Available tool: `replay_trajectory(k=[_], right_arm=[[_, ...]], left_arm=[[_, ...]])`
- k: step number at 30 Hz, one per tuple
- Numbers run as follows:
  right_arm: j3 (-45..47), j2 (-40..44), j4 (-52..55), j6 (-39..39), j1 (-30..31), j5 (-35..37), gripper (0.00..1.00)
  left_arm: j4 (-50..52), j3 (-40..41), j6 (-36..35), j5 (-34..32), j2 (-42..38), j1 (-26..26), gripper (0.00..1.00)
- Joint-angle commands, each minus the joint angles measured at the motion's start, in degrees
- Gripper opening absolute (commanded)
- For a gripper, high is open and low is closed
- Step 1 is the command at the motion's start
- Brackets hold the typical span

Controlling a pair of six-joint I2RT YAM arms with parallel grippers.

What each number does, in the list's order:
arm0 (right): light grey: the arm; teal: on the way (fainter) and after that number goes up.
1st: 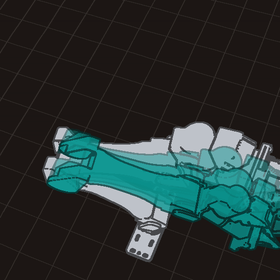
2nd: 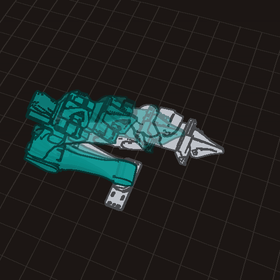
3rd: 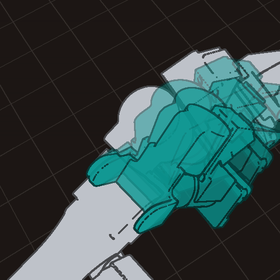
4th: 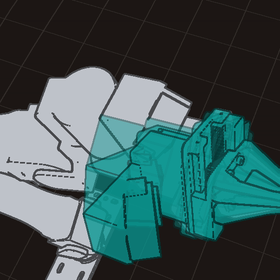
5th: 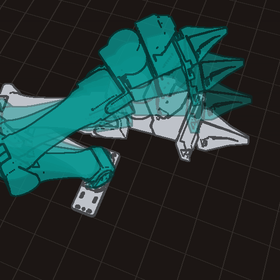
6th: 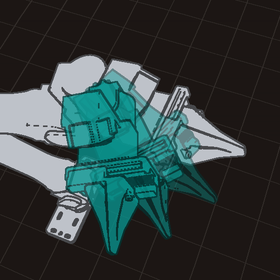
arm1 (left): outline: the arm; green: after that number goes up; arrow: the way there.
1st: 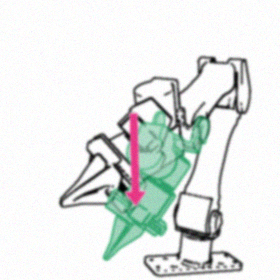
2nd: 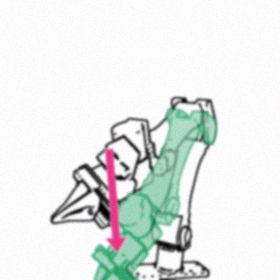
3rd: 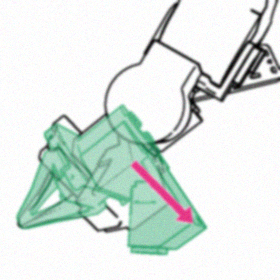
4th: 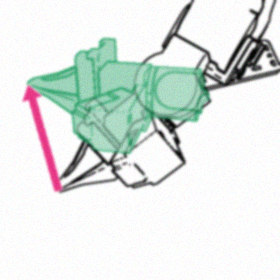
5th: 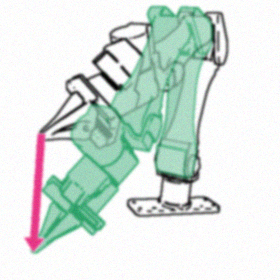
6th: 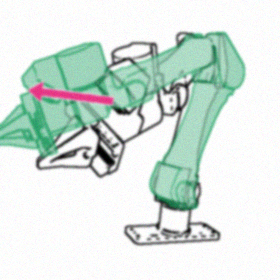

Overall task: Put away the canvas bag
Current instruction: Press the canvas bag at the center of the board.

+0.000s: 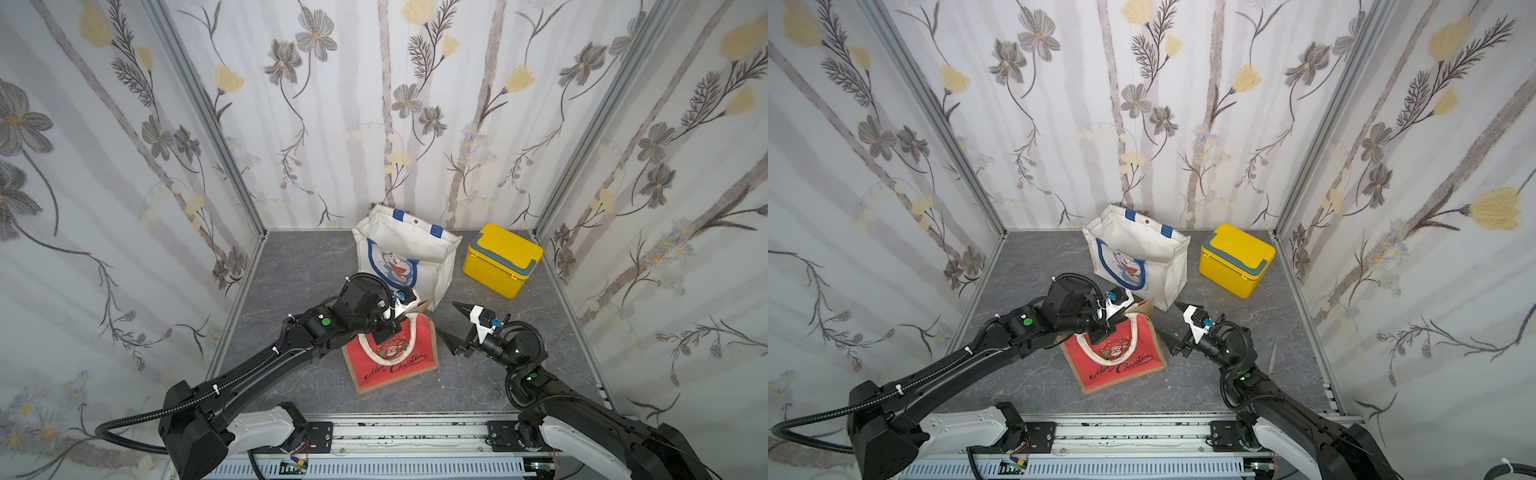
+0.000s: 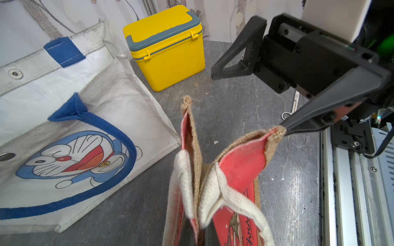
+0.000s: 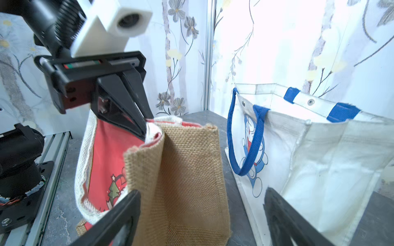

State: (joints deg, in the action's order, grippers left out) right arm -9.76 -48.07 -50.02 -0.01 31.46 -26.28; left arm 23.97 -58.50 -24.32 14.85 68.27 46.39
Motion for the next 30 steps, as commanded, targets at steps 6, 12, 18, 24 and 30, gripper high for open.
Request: replay_trajectory(k=[6, 12, 18, 24, 30], right_arm=[[-1.4, 3.3, 4.6, -4.5, -0.3, -9.3, 0.88], [-4.9, -4.8, 1.9, -5.4, -0.3, -9.6, 0.94], [-8.6, -13.1, -1.5, -8.2, -0.4, -14.7, 0.90], [-9.8, -17.6, -3.0, -8.3, -0.5, -17.8, 0.81], [-9.6, -20.7, -6.0, -5.2, -0.6, -18.6, 0.30]], left_arm=[[1.2, -2.0, -3.8, 2.0, 1.3, -0.2, 0.00], [1.8, -2.6, -4.6, 6.2, 1.4, -0.2, 0.00], [3.2, -3.1, -7.9, 6.8, 2.3, -0.3, 0.00], [2.3, -2.7, -8.4, 7.9, 1.7, -1.4, 0.00], [0.0, -1.6, -7.2, 7.0, 1.9, -2.6, 0.00]])
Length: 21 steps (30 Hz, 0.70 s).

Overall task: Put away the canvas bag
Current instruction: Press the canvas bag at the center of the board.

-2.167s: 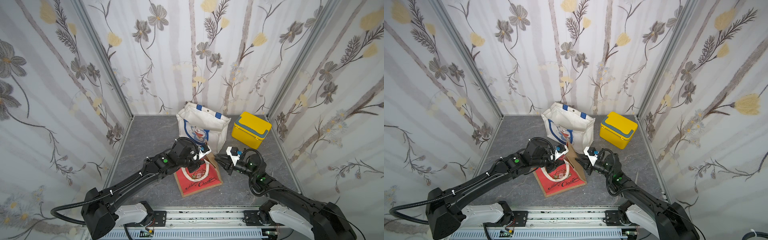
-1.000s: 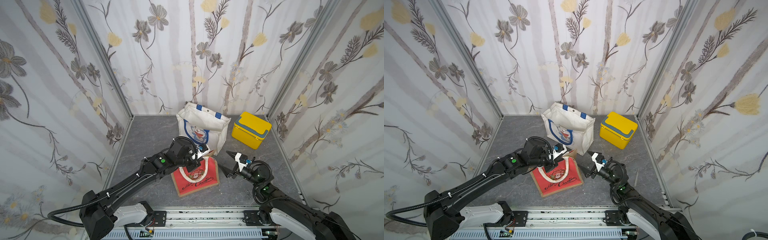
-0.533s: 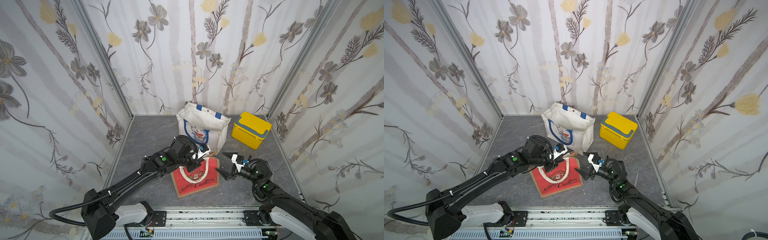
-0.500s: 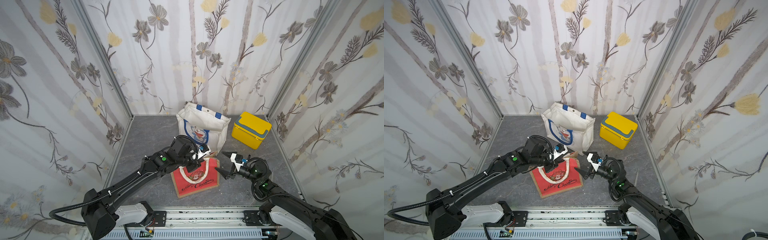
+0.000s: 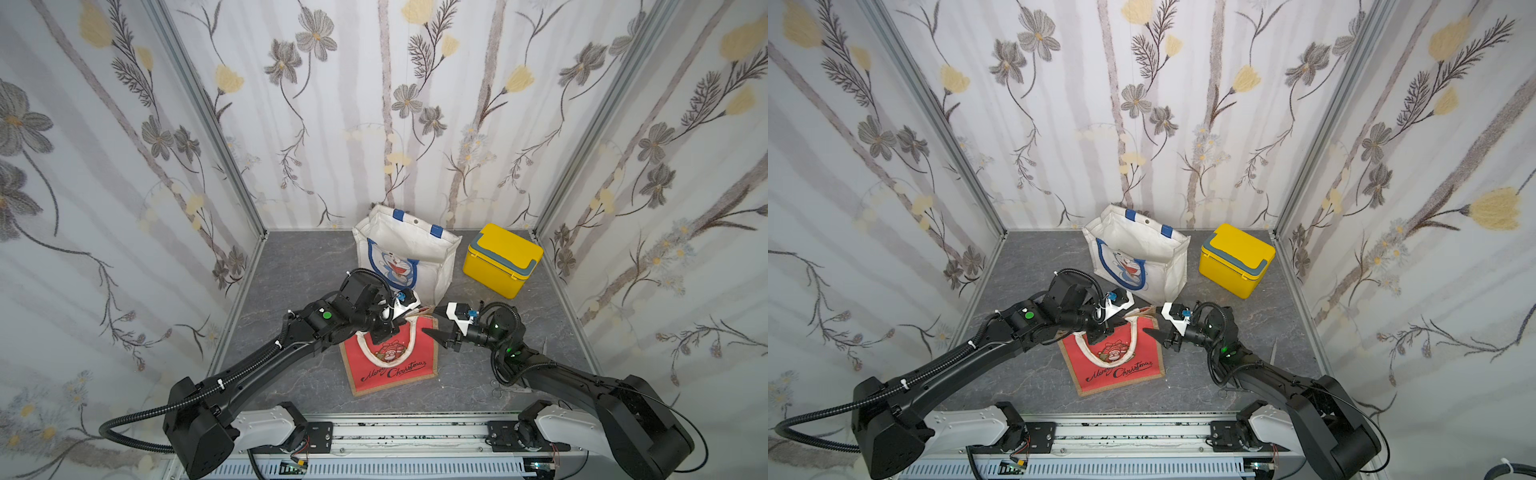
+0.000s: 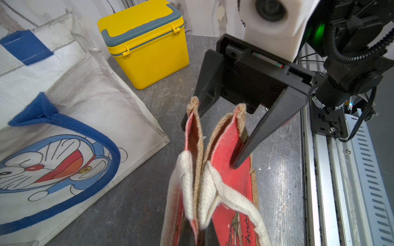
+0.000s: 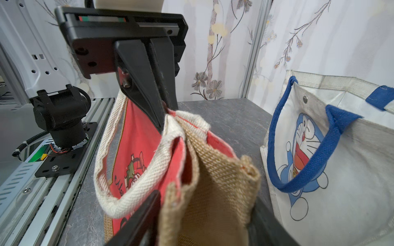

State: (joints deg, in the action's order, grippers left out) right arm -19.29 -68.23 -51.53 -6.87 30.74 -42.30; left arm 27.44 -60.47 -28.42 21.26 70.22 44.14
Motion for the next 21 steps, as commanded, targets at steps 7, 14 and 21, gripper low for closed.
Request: replay_trajectory(k=[7, 14, 21], right_arm=[[-0.7, 1.1, 2.5, -0.6, 0.1, -1.5, 0.00], [-1.3, 2.6, 5.5, -0.9, 0.2, -1.5, 0.00], [-1.4, 2.8, 6.4, -0.8, 0.2, -2.7, 0.00]], left_arm=[[-5.9, 0.4, 0.9, -4.5, -0.8, -1.0, 0.13], [0.5, -4.6, 3.0, -5.1, -2.0, -0.8, 0.90], [-1.6, -4.3, 1.4, -3.9, 1.6, 2.6, 0.93]])
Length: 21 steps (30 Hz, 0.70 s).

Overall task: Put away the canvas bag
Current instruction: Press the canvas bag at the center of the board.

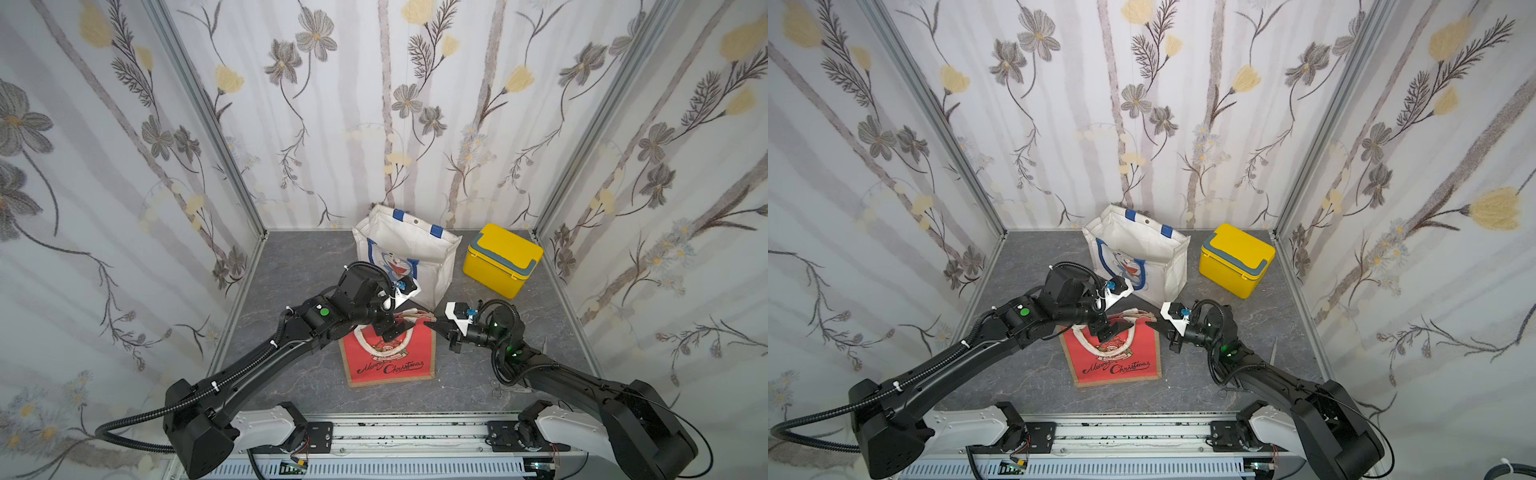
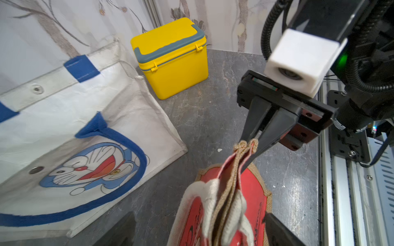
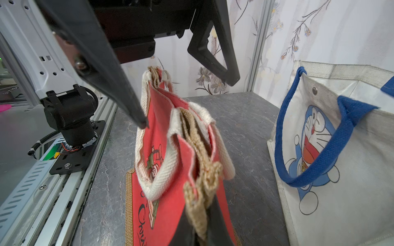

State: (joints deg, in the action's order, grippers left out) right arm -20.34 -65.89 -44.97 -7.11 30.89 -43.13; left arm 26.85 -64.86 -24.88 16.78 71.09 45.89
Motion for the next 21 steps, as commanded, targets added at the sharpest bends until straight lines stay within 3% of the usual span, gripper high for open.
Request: replay_trajectory(k=[1, 6, 10, 12, 14, 17, 21], right_arm=[[-0.3, 0.6, -0.4, -0.5, 0.1, -1.9, 0.00], [0.3, 1.2, -1.5, 0.7, 0.1, -2.9, 0.01], [0.5, 1.0, -2.3, 1.4, 0.1, -3.1, 0.07], [0.7, 0.2, -3.1, 1.8, 0.0, -3.0, 0.17], [1.1, -1.0, -3.8, 2.0, 0.1, -2.6, 0.35], [1.1, -3.5, -5.5, 2.9, 0.1, -2.5, 0.57], [2.0, -8.3, -13.8, 5.9, 0.3, -2.9, 0.61]], left_arm=[[-1.6, 0.2, -2.4, 0.5, 0.8, 1.1, 0.93], [-3.4, -0.8, -3.3, 1.3, 5.4, 2.2, 0.67], [-1.2, -2.8, -3.3, 1.9, 8.7, 2.8, 0.39], [-1.4, -2.8, -3.1, 2.1, 8.8, 2.8, 0.22], [-2.7, -1.9, -3.0, 2.1, 7.5, 2.8, 0.04], [-3.9, -0.7, -3.0, 2.0, 5.1, 2.7, 0.00], [-3.6, 0.1, -2.8, 3.9, 2.9, 2.2, 0.00]])
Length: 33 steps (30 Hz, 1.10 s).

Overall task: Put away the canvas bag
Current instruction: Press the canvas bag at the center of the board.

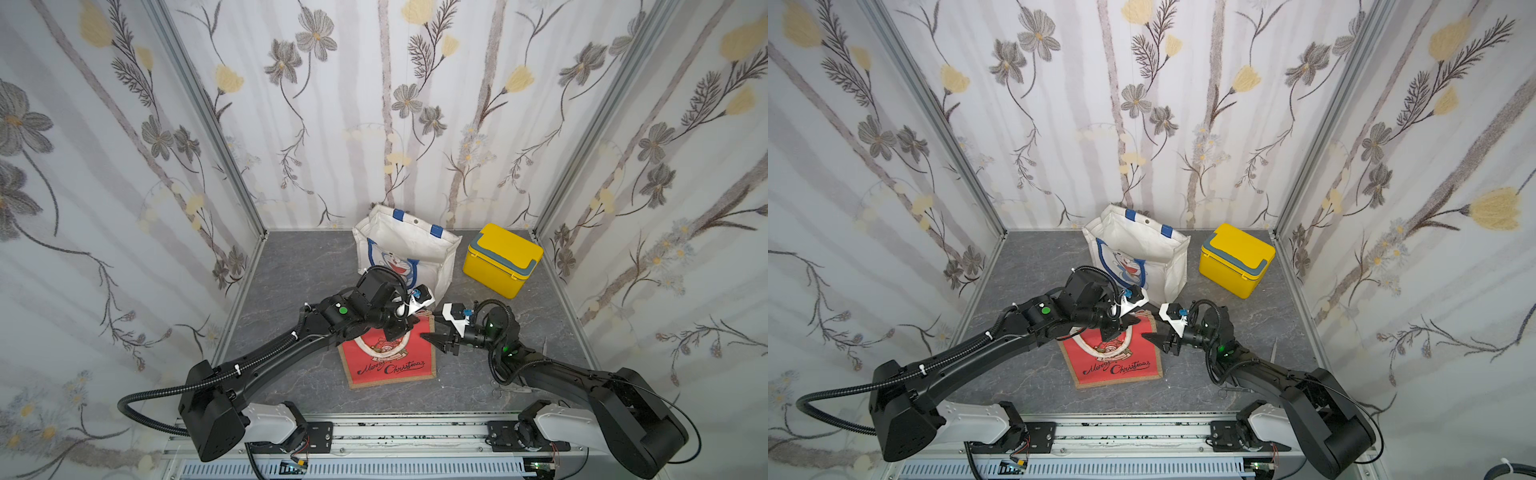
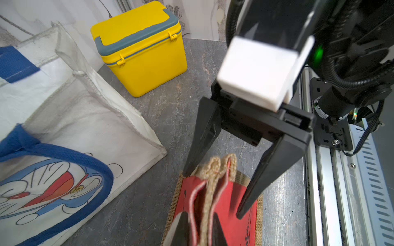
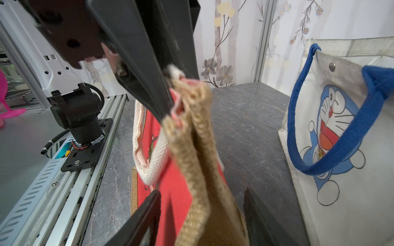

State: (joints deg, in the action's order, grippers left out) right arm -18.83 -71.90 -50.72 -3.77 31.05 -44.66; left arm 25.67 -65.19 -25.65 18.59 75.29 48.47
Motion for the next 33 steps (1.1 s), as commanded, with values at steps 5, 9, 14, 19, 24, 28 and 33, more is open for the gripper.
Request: replay_trajectory(k=[5, 9, 14, 19, 24, 28, 33], right_arm=[[1.0, -7.8, -18.8, 7.8, 0.3, -1.2, 0.35], [2.4, -8.0, -21.0, 9.8, 0.6, -0.7, 0.02], [3.4, -4.6, -17.0, 8.6, 2.1, 1.0, 0.00], [3.6, -2.4, -12.1, 7.1, 2.5, 2.0, 0.00], [4.1, -3.1, -10.5, 6.4, 2.5, 3.7, 0.00], [3.9, -3.6, -10.1, 6.2, 2.5, 3.5, 0.00], [2.7, -4.4, -10.6, 7.2, 2.5, 1.8, 0.00]], left_arm=[[-3.8, 1.9, -0.9, 2.3, -3.0, -0.6, 0.00], [-2.5, 1.6, -0.2, -0.1, -1.8, -0.6, 0.21], [-3.2, 1.2, -0.3, -5.7, 1.0, 0.7, 0.57], [-3.7, -0.5, -1.2, -5.7, 1.8, 1.2, 0.30], [-1.2, -2.7, 0.0, -5.6, 1.5, 1.2, 0.21], [2.4, -4.2, -0.5, -7.8, 1.2, 1.2, 0.61], [6.7, -6.4, -1.5, -8.1, 4.8, 1.8, 0.64]])
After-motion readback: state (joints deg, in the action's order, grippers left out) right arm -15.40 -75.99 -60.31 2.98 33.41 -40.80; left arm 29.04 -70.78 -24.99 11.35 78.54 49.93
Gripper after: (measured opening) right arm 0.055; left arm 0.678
